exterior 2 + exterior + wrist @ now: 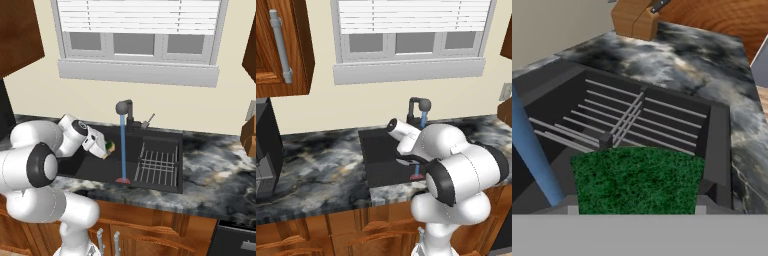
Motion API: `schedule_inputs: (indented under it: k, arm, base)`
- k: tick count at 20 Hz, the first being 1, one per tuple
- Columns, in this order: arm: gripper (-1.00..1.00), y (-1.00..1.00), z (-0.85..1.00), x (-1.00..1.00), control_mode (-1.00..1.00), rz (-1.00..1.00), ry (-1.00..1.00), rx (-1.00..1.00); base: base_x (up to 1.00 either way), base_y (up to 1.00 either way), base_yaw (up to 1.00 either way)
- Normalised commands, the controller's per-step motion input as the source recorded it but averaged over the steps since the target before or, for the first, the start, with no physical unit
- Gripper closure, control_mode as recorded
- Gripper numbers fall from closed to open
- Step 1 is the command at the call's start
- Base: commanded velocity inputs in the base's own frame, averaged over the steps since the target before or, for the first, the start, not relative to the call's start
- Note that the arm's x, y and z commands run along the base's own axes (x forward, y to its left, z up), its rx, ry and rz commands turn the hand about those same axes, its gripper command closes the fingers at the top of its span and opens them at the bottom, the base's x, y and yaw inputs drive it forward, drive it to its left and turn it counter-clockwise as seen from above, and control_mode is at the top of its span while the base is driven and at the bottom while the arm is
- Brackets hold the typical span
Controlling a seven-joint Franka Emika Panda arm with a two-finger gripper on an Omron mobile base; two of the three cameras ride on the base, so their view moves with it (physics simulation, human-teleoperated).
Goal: Soak the sponge with water for a few seconds and then drop it inside the sink.
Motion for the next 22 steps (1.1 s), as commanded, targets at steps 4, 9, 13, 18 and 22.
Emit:
schedule_inputs:
  k: [4, 9, 13, 18, 22]
  arm:
    - [1.0, -0.2, 0.0, 0.0, -1.0, 0.0, 0.0, 0.0]
    - [1.0, -0.27, 0.0, 0.02, -1.0, -0.01, 0.0, 0.0]
    - [1.0, -0.09, 0.0, 0.0, -1.0, 0.0, 0.0, 0.0]
    - [1.0, 0.0, -0.01, 0.03, -1.0, 0.0, 0.0, -0.01]
    - [1.0, 0.0, -0.01, 0.03, -1.0, 0.0, 0.0, -0.01]
  base:
    - [0.0, 0.0, 0.0]
    - [0.0, 0.0, 0.0]
    - [0.0, 0.0, 0.0]
    - [0.0, 0.0, 0.0]
    - [0.0, 0.0, 0.0]
